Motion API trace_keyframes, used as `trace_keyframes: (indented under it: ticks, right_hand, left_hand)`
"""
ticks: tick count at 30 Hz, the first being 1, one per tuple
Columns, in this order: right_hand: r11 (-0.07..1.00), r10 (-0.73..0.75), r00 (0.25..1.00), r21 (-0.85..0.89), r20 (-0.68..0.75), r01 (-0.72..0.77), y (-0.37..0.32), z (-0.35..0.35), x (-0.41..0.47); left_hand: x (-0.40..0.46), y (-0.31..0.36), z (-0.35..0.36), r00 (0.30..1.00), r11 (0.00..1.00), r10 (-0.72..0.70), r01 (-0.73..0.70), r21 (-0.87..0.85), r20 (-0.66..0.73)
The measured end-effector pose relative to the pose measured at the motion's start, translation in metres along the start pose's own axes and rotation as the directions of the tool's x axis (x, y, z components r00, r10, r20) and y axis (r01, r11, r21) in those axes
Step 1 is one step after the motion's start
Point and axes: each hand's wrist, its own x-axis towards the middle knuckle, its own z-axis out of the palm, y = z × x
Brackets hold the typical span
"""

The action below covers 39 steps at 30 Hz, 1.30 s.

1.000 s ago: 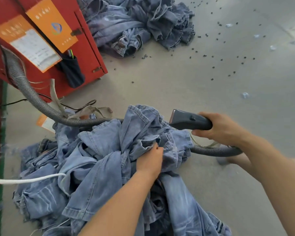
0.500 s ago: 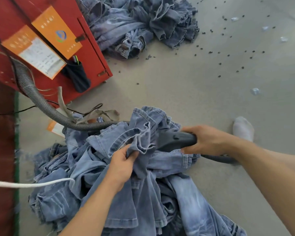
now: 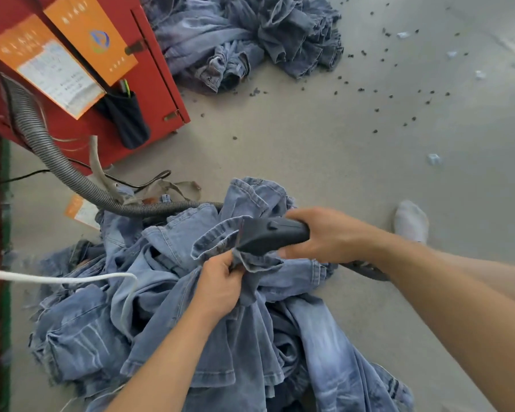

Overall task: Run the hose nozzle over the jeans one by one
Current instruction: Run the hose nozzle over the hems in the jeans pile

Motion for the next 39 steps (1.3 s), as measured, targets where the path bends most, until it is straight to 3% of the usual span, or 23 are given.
trace_keyframes:
  ticks: [2, 4, 6, 8, 10, 11, 12, 13, 14, 16, 18, 19, 25, 32, 35, 37, 39]
  right_hand:
    - [0.998, 0.051, 0.978, -0.030, -0.201, -0.058, -0.003, 0.010, 0.023]
    - [0.981, 0.187, 0.922, 0.103, -0.339, -0.161, 0.005, -0.007, 0.034]
    - [0.952, 0.258, 0.919, 0.239, -0.298, -0.190, 0.023, -0.036, 0.026]
    - [0.952, 0.215, 0.963, 0.255, -0.162, -0.170, 0.043, -0.057, 0.004]
    - [0.970, 0.188, 0.982, 0.164, -0.034, -0.180, 0.061, -0.059, -0.018]
    - [0.975, 0.204, 0.979, 0.087, -0.001, -0.203, 0.071, -0.055, -0.026]
    - [0.972, 0.234, 0.972, -0.005, 0.004, -0.234, 0.081, -0.047, -0.032]
    - [0.959, 0.265, 0.964, -0.100, -0.019, -0.266, 0.093, -0.038, -0.036]
    - [0.937, 0.292, 0.954, -0.180, -0.060, -0.298, 0.107, -0.029, -0.040]
    - [0.909, 0.345, 0.928, -0.195, -0.142, -0.368, 0.129, -0.014, -0.046]
    - [0.905, 0.419, 0.896, -0.005, -0.144, -0.424, 0.146, -0.008, -0.050]
    - [0.897, 0.442, 0.890, 0.084, -0.113, -0.434, 0.151, -0.006, -0.053]
    - [0.734, 0.427, 0.904, 0.580, 0.010, -0.353, 0.147, 0.025, -0.065]
    - [0.666, 0.423, 0.901, 0.642, 0.092, -0.379, 0.127, 0.048, -0.057]
    - [0.689, 0.461, 0.886, 0.649, -0.050, -0.322, 0.113, 0.044, -0.016]
    - [0.678, 0.545, 0.817, 0.673, -0.189, -0.296, 0.114, 0.031, -0.002]
    - [0.650, 0.563, 0.798, 0.711, -0.214, -0.268, 0.121, 0.016, -0.016]
  left_hand:
    - [-0.006, -0.006, -0.001, 0.999, 0.999, -0.040, 0.040, -0.036, 0.016]
    - [-0.010, -0.010, -0.006, 0.994, 0.984, -0.108, 0.104, -0.147, -0.014]
    - [-0.008, -0.009, -0.011, 0.978, 0.960, -0.167, 0.133, -0.245, -0.121]
    - [-0.004, -0.004, -0.009, 0.973, 0.964, -0.151, 0.107, -0.242, -0.172]
    - [-0.002, 0.001, 0.001, 0.989, 0.992, -0.071, 0.057, -0.109, -0.127]
    - [-0.001, 0.004, 0.008, 0.995, 0.998, 0.006, -0.001, 0.057, -0.098]
    - [0.000, 0.007, 0.016, 0.992, 0.937, 0.113, -0.088, 0.338, -0.055]
    - [0.003, 0.007, 0.029, 0.979, 0.739, 0.205, -0.155, 0.656, 0.001]
    - [0.006, 0.008, 0.045, 0.971, 0.469, 0.228, -0.179, 0.865, 0.077]
    - [0.015, 0.002, 0.078, 0.965, 0.119, 0.135, -0.240, 0.963, 0.224]
    - [0.027, -0.008, 0.102, 0.942, -0.046, 0.023, -0.333, 0.942, 0.335]
    - [0.035, -0.011, 0.109, 0.934, -0.067, 0.016, -0.355, 0.932, 0.357]
    - [0.072, -0.015, 0.115, 0.951, 0.130, 0.066, -0.308, 0.942, 0.302]
    - [0.067, -0.021, 0.098, 0.944, 0.278, 0.212, -0.307, 0.910, 0.253]
    - [0.064, -0.024, 0.093, 0.936, 0.322, 0.242, -0.327, 0.888, 0.257]
    - [0.064, -0.026, 0.091, 0.934, 0.350, 0.258, -0.327, 0.878, 0.246]
    - [0.067, -0.025, 0.090, 0.943, 0.384, 0.264, -0.297, 0.874, 0.205]
